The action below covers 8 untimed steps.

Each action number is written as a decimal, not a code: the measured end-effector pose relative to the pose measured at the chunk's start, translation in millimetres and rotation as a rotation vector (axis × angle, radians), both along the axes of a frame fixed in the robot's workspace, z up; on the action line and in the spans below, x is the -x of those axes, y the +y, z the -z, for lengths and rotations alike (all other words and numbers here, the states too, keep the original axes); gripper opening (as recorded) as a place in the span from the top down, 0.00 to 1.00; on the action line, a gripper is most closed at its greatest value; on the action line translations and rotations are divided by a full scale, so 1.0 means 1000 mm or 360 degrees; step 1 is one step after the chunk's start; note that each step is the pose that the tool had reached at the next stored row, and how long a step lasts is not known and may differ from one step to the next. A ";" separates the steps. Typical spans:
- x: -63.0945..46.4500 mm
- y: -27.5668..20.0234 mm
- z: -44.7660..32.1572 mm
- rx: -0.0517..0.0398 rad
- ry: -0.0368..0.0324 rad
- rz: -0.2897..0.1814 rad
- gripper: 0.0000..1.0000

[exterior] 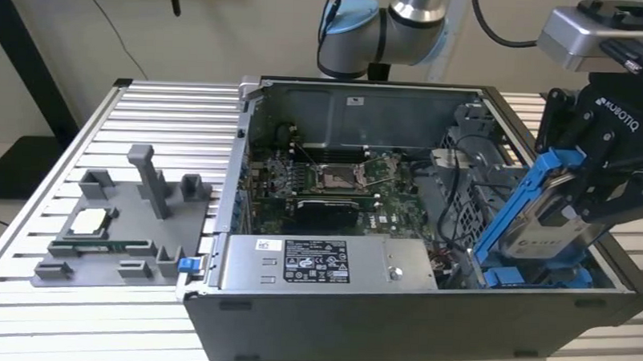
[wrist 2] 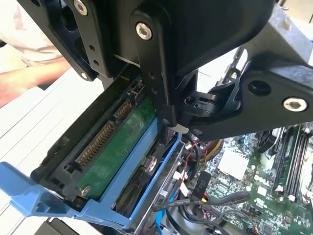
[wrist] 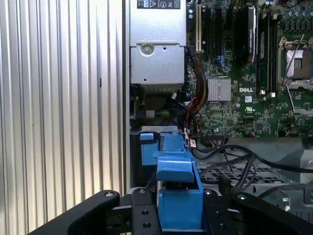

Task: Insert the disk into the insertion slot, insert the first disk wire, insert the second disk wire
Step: 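Insert the disk into the insertion slot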

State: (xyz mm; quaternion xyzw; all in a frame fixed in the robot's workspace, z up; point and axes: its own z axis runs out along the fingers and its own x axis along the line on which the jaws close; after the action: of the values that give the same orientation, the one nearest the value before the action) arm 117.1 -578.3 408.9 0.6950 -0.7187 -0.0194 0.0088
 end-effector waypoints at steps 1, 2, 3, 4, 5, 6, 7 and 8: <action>0.000 0.0003 0.0004 0.0000 0.0000 0.0000 1.00; 0.000 0.0006 0.0011 0.0000 0.0000 0.0000 1.00; 0.000 0.0009 0.0018 -0.0001 0.0000 0.0000 1.00; 0.000 0.0011 0.0025 -0.0001 0.0000 0.0000 1.00; 0.000 0.0013 0.0032 -0.0001 0.0000 0.0000 1.00; 0.000 0.0014 0.0043 0.0000 0.0000 0.0000 1.00; 0.000 0.0014 0.0056 0.0000 0.0000 0.0000 1.00; 0.000 0.0014 0.0072 -0.0001 0.0000 0.0000 1.00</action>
State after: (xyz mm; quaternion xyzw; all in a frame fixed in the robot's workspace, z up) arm 117.3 -576.9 401.7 0.6950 -0.7187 -0.0196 0.0087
